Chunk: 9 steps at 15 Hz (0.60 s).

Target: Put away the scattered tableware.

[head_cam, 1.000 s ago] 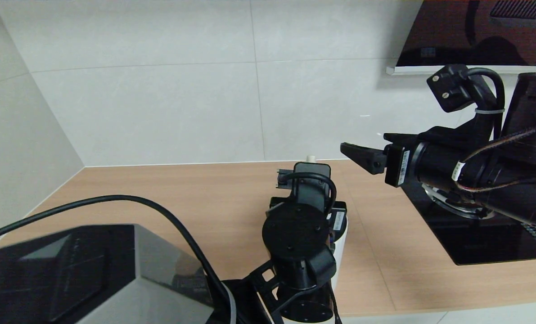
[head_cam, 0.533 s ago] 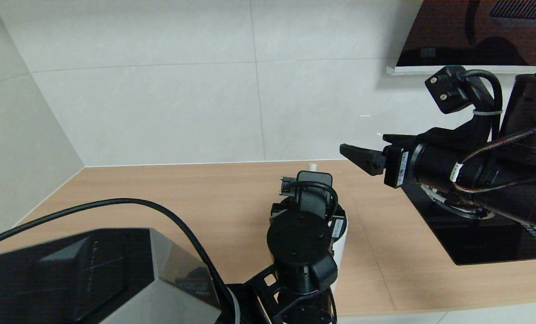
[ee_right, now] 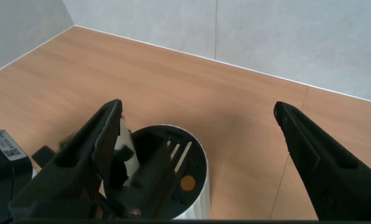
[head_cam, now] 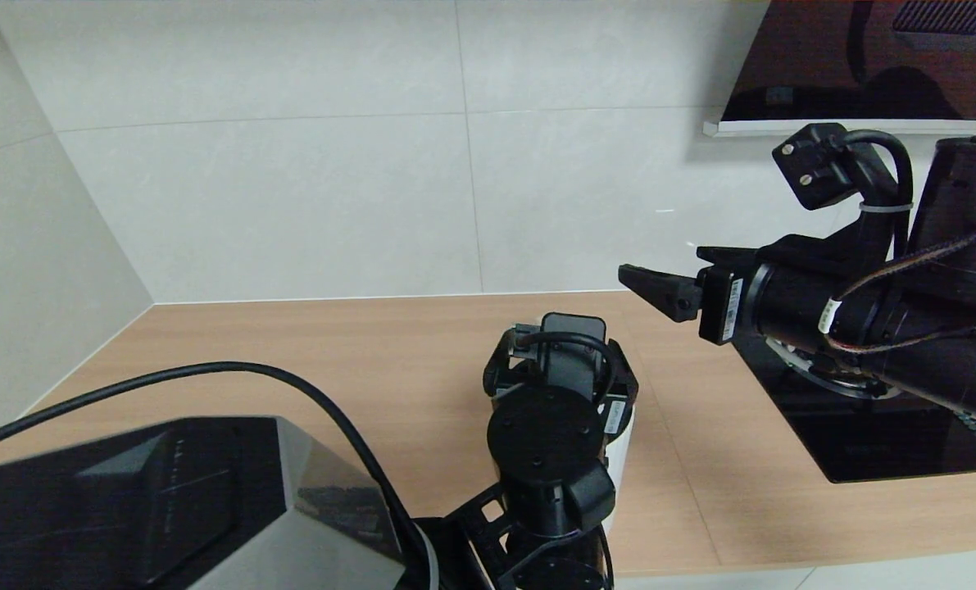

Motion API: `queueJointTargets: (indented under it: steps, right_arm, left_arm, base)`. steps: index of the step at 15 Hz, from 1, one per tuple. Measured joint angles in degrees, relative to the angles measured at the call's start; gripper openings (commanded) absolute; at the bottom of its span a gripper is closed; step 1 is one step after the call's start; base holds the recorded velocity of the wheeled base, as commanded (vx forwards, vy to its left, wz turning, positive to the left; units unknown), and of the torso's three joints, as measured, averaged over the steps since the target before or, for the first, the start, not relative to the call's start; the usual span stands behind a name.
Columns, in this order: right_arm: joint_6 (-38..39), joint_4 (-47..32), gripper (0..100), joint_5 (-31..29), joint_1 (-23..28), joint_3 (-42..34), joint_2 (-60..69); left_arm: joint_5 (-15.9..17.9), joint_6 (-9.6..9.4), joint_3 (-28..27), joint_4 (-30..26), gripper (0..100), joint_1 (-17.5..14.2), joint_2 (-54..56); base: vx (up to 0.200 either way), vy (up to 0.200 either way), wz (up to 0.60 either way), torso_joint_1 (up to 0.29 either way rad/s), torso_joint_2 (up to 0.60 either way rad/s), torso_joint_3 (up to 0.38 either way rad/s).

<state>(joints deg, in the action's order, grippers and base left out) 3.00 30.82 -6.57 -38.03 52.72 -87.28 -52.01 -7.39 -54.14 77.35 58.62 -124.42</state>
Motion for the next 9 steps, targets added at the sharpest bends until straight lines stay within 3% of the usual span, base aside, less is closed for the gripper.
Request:
queueJointTargets:
  steps: [5,9]
  right_arm:
    - [0.0,0.0,100,0.0,0.0,0.0,0.1]
    - [0.0,0.3,100,-0.3,0.9,-0.2,1.6]
  left_arm:
    - [-0.1,-0.07,0.1,-0.1,100,-0.3,1.4]
    - [0.1,-0.27,3.1,-4.0,100,-2.3,11.9]
  base:
    - [0.000,0.000,0.00,0.000,0.00,0.000]
    - [0.000,0.000,0.00,0.000,0.00,0.000]
